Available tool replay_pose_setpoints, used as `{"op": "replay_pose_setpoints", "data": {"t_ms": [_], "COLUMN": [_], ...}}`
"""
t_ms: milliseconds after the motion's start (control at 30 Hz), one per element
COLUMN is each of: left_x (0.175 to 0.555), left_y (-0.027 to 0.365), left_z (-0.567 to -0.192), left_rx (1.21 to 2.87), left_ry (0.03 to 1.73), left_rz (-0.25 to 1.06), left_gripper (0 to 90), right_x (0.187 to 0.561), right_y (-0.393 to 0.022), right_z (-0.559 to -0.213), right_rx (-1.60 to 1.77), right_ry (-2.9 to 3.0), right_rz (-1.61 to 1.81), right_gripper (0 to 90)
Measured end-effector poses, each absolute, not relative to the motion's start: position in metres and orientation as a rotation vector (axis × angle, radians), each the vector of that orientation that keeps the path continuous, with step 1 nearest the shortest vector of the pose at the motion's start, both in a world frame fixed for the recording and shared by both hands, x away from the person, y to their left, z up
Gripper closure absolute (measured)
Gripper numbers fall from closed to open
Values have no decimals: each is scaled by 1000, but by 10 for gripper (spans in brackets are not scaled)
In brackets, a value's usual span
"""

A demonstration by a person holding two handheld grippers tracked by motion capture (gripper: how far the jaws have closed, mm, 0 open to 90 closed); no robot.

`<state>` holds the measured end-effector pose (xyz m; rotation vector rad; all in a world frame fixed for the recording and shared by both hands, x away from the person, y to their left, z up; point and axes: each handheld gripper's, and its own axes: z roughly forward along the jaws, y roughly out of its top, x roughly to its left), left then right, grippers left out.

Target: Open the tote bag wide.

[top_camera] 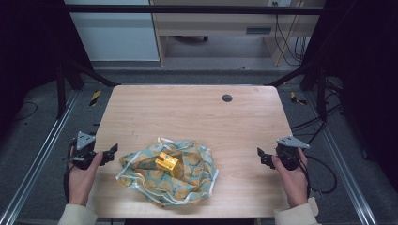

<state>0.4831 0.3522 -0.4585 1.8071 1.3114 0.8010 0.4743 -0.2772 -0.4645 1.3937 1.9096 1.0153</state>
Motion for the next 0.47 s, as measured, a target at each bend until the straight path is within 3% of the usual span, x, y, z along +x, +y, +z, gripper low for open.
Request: {"op": "replay_pose_setpoints", "data": {"t_ms": [233, 467], "left_x": [489, 482], "left_y": [364, 344], "left_z": [-466, -460], "left_rx": [1845, 1930], "left_ry": [1404, 1316], "left_rz": [803, 818], "left_gripper": [76, 73], "right_x": [472, 463], "right_y": [-287, -274], "right_z": [-477, -478], "right_rx": [1443, 1431], "right_ry": [1919, 1974], "right_rz": [972, 958], "right_gripper": [132, 118]}}
